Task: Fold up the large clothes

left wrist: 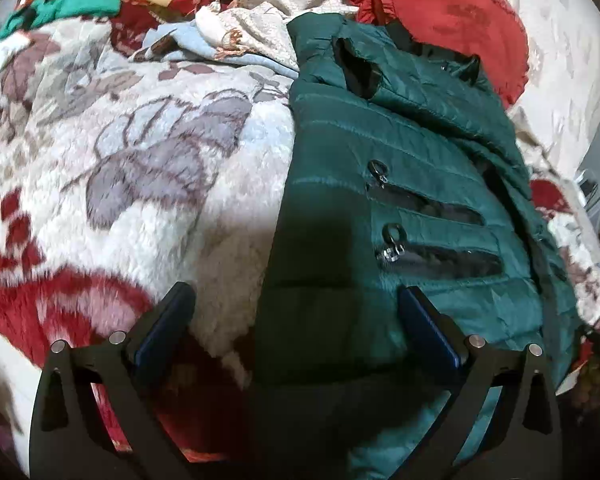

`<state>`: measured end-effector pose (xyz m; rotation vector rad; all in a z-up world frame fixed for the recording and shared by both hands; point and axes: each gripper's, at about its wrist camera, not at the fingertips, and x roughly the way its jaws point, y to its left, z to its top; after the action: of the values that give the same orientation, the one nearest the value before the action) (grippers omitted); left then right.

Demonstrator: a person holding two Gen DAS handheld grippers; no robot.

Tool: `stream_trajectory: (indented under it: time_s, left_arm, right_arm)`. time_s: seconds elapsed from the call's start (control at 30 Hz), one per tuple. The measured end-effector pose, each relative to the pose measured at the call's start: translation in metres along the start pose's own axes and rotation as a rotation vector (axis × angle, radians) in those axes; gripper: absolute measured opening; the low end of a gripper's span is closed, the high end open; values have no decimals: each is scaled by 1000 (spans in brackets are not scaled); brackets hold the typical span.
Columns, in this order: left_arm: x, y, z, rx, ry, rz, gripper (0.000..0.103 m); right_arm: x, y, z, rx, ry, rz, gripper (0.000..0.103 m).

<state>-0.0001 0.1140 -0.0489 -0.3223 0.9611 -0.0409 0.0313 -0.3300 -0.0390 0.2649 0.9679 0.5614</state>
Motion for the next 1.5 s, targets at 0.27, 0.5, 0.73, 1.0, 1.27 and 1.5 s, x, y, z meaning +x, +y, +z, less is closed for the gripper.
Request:
stream_trajectory:
  time_s: [0.27,0.5,0.73,1.0,1.27,1.5]
  left_arm:
    - [-15,-3,-16,19,7,-176,102]
    - [-8,-22,-21,91,3,-75,102]
    - [-2,-26,-22,110,-18,-6,102]
    - [-1,-26,-20,103,-18,-8,102]
    - [-3,-26,-21,104,-10,-17,102]
    - [-22,14,-32,-39,8,-158,102]
  right_arm:
    - [-1,15,-1,-32,-28,75,85]
    - [11,6,0,38,-16,74,91]
    - [18,22,-5,-48,-28,26,103]
    - [19,23,-7,-30,-67,4,103]
    - [19,24,-7,-28,-69,-2,103]
    - [0,8,-10,100,-38,62,77]
